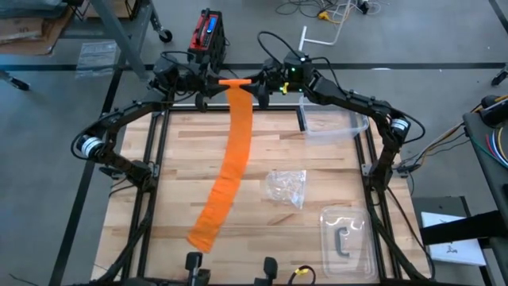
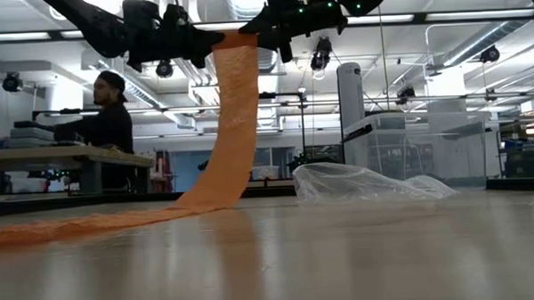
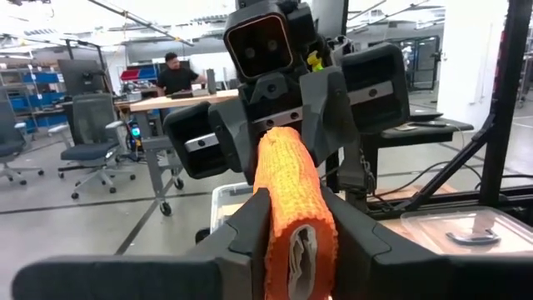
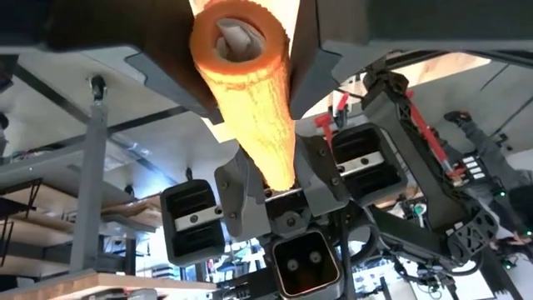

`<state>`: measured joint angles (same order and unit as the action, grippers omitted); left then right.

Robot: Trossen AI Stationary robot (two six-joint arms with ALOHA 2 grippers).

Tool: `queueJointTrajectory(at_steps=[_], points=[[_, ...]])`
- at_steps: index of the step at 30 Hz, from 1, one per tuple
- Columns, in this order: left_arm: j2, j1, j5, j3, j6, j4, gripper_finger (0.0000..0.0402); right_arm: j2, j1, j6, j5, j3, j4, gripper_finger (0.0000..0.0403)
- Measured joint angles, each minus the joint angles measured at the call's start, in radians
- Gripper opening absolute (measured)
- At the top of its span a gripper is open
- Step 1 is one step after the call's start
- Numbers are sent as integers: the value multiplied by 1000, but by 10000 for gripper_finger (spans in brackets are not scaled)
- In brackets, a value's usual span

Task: Roll bandage
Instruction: Roll the orange bandage

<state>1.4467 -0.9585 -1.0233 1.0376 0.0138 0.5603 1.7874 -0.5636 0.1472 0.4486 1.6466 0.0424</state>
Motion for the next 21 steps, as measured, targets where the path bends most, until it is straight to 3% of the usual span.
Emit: queueJointTrajectory(at_steps=[9,15,21], points=[[-20,-24,-10,14,49,1,143,0,9,-70,3,-34,104,102],[-43,-94,-88,15,154,-2,211,1,5,-117,9,-76,174,90],[-39,-118,-88,15,328,-1,278,1,5,-277,50,-112,180,93]])
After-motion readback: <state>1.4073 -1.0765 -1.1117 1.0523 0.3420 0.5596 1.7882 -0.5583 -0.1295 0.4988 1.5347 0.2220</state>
